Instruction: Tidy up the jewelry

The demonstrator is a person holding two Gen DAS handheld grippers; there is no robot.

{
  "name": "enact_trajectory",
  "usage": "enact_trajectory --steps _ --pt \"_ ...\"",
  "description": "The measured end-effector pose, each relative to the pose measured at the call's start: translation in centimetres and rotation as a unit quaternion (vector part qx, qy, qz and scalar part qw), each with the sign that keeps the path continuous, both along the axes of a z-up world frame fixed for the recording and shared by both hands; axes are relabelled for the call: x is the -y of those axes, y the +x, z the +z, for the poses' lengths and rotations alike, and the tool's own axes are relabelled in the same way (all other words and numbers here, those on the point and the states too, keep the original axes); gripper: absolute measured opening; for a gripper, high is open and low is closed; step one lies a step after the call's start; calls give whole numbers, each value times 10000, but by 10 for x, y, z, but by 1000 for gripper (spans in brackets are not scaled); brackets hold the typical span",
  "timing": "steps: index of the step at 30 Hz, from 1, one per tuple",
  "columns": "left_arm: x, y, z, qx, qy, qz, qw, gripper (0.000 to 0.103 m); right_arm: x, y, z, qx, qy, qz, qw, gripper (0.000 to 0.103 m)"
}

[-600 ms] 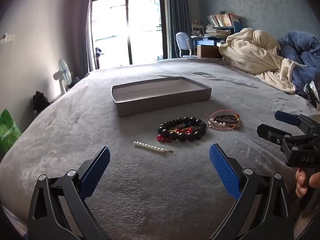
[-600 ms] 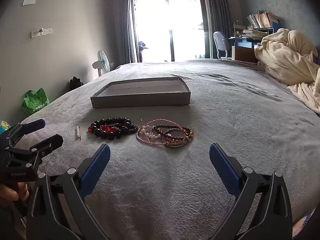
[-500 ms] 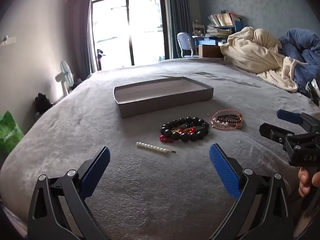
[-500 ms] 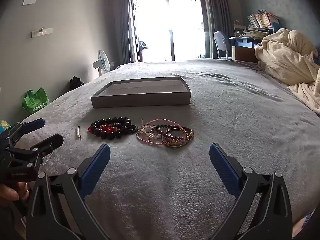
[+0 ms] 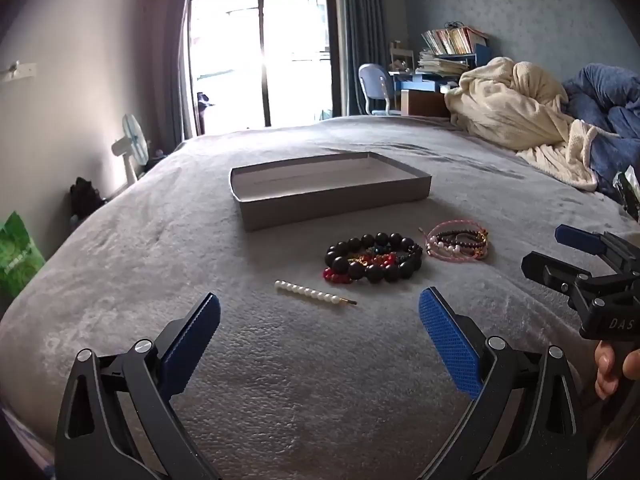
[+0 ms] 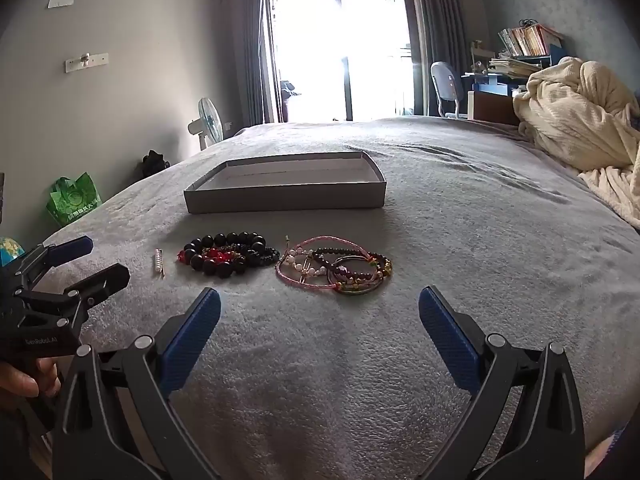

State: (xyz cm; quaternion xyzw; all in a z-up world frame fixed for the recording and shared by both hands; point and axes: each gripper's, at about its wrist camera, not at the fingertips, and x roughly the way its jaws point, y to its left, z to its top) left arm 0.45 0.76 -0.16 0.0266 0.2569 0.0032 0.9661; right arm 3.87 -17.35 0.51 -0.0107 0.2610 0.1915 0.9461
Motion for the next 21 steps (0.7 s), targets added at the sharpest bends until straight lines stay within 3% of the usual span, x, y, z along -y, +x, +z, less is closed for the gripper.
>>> enact_trajectory --steps 21 --pt "2 1 -7 -77 16 -19 10000 99 -1 0 1 2 3 -2 10000 98"
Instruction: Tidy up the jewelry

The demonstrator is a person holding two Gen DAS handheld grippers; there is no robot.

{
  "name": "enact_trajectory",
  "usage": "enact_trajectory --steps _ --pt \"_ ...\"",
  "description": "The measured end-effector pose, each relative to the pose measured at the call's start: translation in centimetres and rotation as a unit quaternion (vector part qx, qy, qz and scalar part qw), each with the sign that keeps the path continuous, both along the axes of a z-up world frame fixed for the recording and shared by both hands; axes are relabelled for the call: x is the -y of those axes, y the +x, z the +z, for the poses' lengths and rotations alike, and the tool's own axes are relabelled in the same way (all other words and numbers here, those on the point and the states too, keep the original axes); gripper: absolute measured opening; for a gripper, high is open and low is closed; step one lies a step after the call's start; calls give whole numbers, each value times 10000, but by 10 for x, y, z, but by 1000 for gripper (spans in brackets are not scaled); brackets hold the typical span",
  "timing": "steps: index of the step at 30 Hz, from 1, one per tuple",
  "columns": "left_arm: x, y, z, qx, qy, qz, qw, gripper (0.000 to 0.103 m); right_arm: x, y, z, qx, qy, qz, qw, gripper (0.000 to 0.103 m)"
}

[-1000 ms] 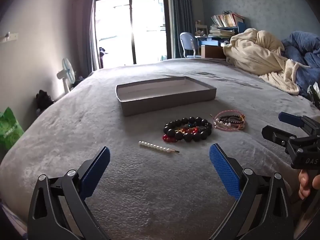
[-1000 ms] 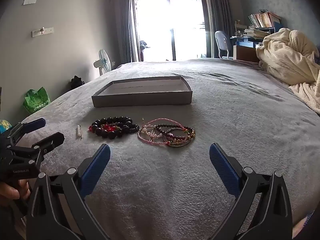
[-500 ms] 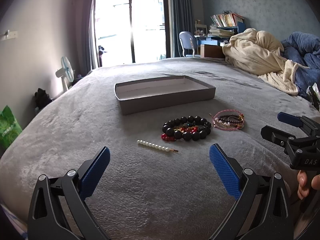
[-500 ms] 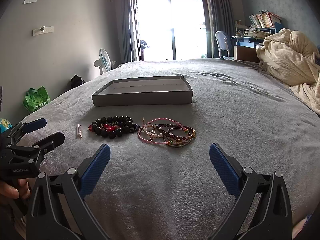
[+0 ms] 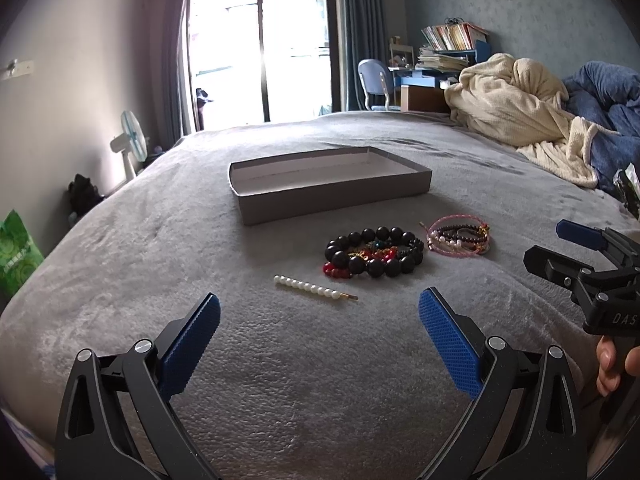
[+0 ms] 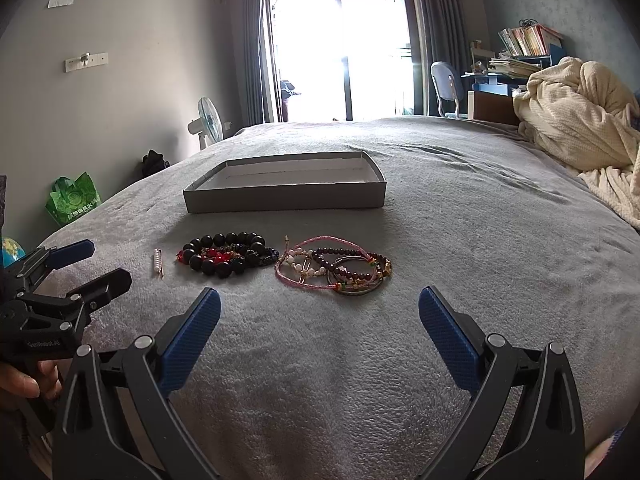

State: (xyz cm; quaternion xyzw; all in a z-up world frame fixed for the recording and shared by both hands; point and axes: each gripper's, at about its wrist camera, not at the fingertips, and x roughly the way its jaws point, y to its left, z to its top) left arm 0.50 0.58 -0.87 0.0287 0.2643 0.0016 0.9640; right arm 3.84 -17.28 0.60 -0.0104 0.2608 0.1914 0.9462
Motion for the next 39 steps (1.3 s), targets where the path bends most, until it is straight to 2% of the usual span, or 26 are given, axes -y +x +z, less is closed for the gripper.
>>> enact_trajectory --steps 39 --pt "-1 4 -4 -86 13 -36 10000 99 0 4 -3 -38 85 24 10000 98"
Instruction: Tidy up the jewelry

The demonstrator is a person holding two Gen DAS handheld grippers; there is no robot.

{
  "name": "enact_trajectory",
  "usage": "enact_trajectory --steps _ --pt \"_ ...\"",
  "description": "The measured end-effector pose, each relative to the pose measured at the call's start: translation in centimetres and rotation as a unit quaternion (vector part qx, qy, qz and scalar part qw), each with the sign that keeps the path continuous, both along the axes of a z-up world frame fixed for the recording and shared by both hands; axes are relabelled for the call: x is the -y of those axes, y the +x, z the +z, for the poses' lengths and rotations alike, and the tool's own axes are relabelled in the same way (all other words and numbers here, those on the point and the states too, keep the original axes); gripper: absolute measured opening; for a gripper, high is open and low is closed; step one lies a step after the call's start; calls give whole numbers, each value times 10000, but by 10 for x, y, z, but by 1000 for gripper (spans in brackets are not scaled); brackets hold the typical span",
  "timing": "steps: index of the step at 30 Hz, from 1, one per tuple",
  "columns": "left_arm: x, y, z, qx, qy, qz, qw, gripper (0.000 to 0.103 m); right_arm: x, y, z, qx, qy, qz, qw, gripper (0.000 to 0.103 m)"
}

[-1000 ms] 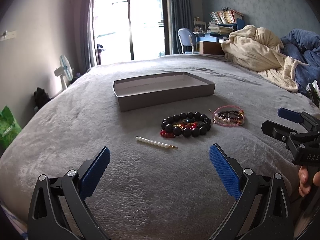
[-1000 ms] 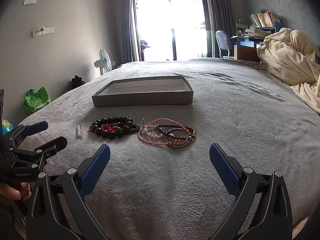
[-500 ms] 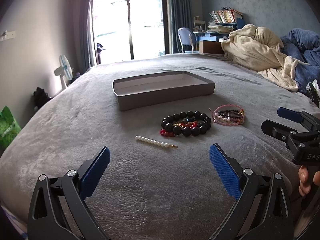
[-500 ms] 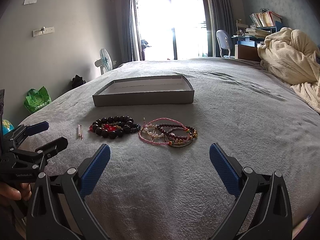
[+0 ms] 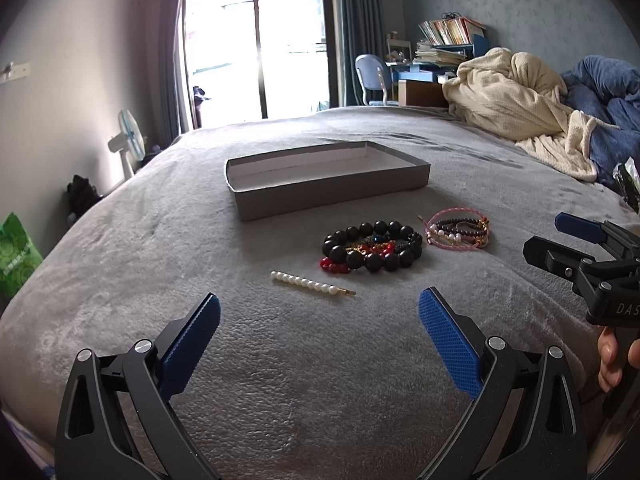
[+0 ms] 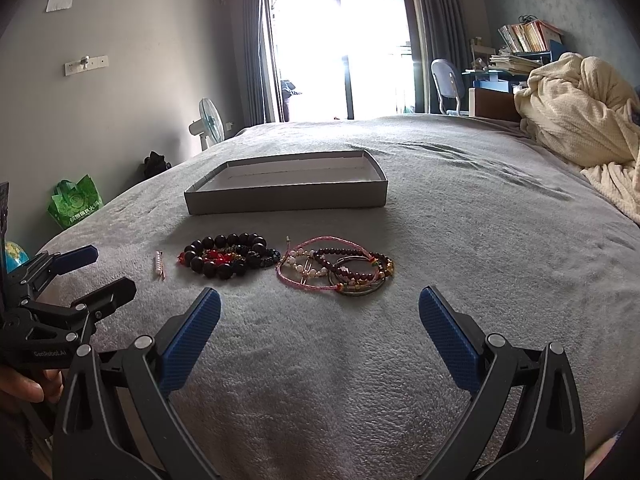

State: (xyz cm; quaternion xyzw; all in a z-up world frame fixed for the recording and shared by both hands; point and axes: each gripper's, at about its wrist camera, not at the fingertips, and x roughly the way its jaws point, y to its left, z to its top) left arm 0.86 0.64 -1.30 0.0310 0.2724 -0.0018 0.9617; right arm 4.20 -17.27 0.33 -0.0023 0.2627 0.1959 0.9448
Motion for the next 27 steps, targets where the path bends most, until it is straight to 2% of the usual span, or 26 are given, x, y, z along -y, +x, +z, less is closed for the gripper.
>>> enact_trajectory --steps 18,27 --pt "-2 5 -2 -118 -15 31 9999 99 2 0 0 -40 8 5 10000 98" --pt "-4 14 -1 -278 -87 50 9996 99 5 7 -1 -239 36 -93 9997 98"
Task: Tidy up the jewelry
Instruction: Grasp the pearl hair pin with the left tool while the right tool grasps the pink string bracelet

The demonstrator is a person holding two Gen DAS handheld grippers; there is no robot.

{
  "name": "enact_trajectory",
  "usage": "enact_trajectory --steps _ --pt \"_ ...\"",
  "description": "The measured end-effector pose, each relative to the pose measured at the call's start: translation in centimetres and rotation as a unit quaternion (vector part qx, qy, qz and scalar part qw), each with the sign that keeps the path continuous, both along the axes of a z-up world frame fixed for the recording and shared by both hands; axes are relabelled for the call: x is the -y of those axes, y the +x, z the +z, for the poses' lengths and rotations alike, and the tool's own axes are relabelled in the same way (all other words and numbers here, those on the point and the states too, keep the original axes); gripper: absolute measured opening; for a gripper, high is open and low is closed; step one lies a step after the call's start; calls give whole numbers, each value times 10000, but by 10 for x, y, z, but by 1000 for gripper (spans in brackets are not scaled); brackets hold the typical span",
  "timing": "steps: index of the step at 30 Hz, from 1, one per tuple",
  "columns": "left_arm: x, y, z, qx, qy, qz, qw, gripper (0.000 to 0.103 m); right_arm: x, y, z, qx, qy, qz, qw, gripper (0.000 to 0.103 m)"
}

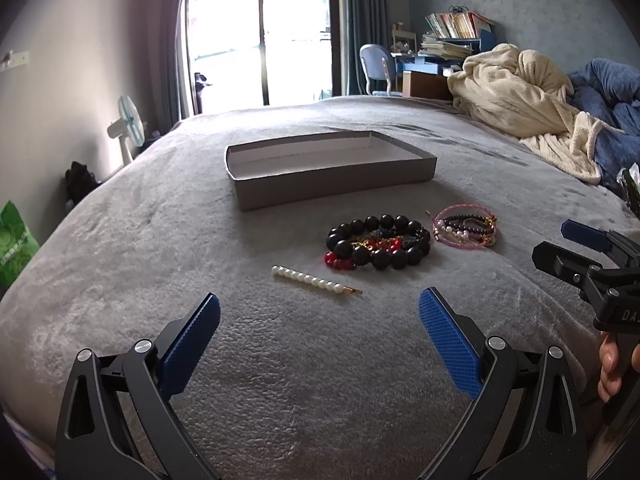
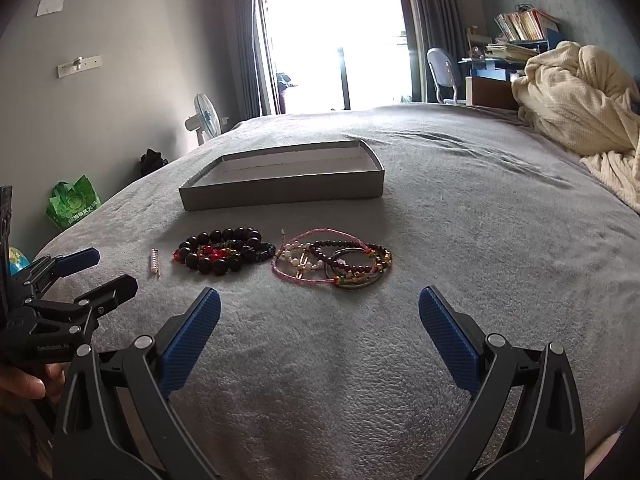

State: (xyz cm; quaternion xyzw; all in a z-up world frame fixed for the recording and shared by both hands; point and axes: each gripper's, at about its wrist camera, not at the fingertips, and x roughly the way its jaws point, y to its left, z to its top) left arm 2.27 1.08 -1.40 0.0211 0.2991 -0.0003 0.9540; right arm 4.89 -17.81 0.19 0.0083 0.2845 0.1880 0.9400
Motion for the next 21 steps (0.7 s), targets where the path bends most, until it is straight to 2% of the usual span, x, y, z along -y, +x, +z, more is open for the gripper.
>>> enact_trajectory --steps 8,16,21 --pt "-4 20 3 -315 -155 -46 9994 99 3 1 1 -64 35 -66 10000 98" --pt "-15 48 -4 -1038 -382 -96 9938 96 6 13 4 -286 188 -75 9994 98" --pt "-15 55 -10 -1214 -264 -169 9921 80 5 27 3 -495 106 3 9987 96"
